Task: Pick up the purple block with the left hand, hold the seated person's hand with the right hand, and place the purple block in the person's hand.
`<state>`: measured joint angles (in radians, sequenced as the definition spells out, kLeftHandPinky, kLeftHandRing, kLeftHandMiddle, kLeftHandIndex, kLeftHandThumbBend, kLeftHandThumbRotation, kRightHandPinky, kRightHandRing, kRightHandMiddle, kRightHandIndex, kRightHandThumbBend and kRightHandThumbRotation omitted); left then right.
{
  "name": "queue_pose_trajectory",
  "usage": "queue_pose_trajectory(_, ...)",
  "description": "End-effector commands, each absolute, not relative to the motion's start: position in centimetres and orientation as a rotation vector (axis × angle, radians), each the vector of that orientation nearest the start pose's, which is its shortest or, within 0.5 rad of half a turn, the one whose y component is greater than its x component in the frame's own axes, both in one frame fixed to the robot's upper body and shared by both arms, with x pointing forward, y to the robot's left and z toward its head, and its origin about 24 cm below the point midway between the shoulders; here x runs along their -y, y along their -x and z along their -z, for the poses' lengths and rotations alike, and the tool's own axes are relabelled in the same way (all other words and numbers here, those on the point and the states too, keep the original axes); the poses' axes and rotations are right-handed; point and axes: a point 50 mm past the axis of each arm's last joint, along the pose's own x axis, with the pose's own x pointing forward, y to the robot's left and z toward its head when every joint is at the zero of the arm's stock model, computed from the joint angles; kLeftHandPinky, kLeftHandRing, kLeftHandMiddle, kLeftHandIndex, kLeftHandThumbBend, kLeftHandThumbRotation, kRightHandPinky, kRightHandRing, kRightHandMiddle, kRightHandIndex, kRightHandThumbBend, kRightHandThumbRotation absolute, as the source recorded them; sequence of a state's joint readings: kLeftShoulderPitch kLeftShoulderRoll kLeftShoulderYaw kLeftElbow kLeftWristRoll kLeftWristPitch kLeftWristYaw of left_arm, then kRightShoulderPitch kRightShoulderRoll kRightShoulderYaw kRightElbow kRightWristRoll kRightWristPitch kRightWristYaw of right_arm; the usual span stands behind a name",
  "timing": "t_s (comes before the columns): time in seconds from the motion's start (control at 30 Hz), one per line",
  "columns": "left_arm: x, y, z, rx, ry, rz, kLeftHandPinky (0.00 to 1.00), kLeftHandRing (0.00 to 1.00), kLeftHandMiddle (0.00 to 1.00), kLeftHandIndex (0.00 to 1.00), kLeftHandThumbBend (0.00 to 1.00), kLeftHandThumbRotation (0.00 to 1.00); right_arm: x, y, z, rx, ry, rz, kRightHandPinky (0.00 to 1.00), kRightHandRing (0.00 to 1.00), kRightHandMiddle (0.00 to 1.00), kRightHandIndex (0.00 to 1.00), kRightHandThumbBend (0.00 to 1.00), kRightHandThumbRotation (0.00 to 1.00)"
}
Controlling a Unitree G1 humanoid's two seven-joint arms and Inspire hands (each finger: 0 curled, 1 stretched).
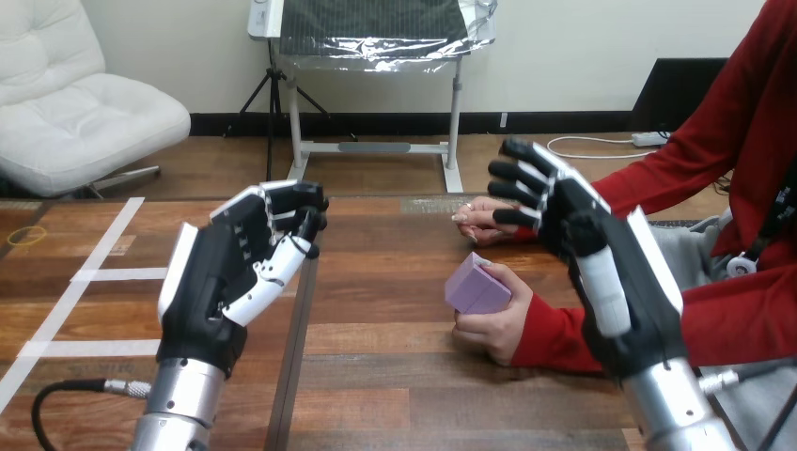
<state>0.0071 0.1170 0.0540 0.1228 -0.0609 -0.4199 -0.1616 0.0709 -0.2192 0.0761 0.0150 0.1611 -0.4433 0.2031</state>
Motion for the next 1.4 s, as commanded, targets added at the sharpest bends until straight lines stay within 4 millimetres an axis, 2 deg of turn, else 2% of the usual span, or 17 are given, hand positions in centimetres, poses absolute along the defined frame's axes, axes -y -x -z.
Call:
queue_pose_trajectory(0.0,-16.9,-25.8,-8.4,0.449,-0.105,0.127,0.43,0.6,0.64,0.6,0.41,0.38,16.4,-22.8,-7.7,0.4,0.022,-0.253,0.81,0.85,0.85,0.86,0.86,1.0)
queue_pose_trajectory(0.3,-16.7,-25.8,-8.8,0.479,-0.096,0.114,0.4,0.57,0.63,0.59,0.42,0.36,16.3,-22.7,-7.0,0.379,-0.018,-0.272,0.82,0.85,0.85,0.85,0.85,1.0)
queue_pose_trajectory(0.6,-16.7,-25.7,-8.9,0.496,-0.076,0.107,0.36,0.57,0.63,0.6,0.36,0.48,16.1,-22.9,-6.9,0.385,-0.024,-0.28,0.84,0.87,0.87,0.88,0.85,1.0)
queue_pose_trajectory(0.7,-16.7,-25.6,-9.0,0.502,-0.067,0.109,0.35,0.58,0.64,0.63,0.4,0.59,16.1,-22.9,-6.8,0.387,-0.033,-0.28,0.85,0.88,0.88,0.88,0.85,1.0)
queue_pose_trajectory(0.87,-16.5,-25.4,-9.0,0.507,-0.039,0.13,0.37,0.59,0.66,0.68,0.61,0.74,15.9,-23.0,-6.7,0.389,-0.044,-0.281,0.86,0.87,0.88,0.88,0.85,1.0)
queue_pose_trajectory(1.0,-16.3,-25.2,-8.9,0.501,0.007,0.191,0.39,0.64,0.71,0.75,0.73,0.85,15.7,-23.0,-6.7,0.398,-0.057,-0.276,0.85,0.86,0.87,0.86,0.85,1.0)
queue_pose_trajectory(1.23,-16.2,-24.8,-8.7,0.482,0.044,0.253,0.5,0.75,0.82,0.86,0.8,0.93,15.5,-23.0,-6.6,0.412,-0.062,-0.273,0.83,0.85,0.85,0.85,0.84,1.0)
queue_pose_trajectory(1.37,-16.0,-24.4,-8.6,0.475,0.064,0.267,0.61,0.81,0.87,0.9,0.82,0.96,15.5,-23.0,-6.7,0.421,-0.062,-0.285,0.81,0.84,0.85,0.84,0.84,1.0)
